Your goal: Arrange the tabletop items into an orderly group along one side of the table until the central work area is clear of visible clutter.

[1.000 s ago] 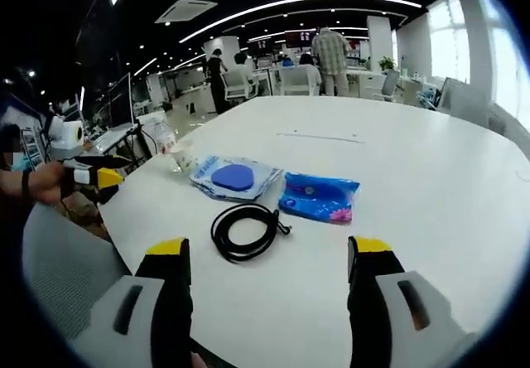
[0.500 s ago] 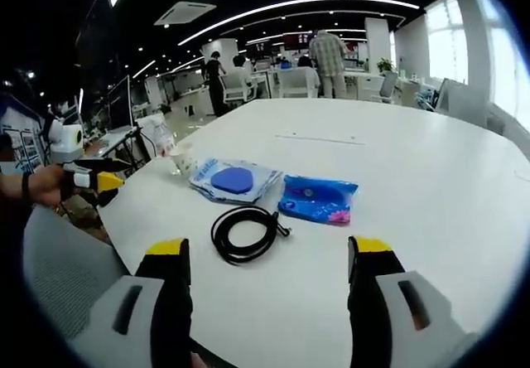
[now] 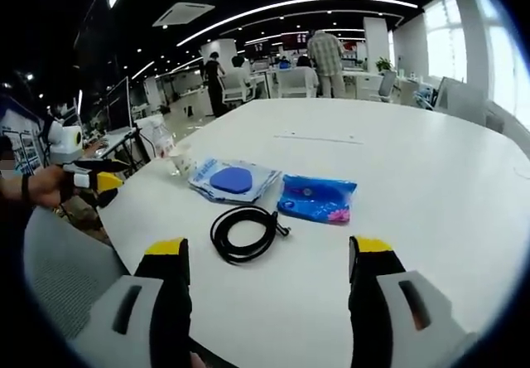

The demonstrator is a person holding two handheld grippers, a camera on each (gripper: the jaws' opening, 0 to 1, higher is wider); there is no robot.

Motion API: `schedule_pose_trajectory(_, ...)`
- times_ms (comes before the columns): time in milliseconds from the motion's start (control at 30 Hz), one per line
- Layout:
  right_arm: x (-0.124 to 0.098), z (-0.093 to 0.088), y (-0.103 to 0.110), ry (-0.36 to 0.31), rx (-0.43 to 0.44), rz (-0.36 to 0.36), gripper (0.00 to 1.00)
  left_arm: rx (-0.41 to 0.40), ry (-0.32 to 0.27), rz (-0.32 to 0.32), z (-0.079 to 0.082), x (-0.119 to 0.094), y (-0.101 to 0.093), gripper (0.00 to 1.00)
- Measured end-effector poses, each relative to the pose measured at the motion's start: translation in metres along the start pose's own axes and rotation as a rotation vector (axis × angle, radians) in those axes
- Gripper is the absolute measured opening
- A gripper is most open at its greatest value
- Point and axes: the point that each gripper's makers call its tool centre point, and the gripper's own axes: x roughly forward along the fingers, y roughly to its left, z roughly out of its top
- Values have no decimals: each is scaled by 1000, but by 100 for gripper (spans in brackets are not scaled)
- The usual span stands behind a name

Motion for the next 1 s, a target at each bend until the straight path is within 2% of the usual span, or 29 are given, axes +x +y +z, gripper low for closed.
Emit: schedule_pose_trajectory(1000,0,-4,2,18,-5,3,79,8,9,26,-3,-2,5,70)
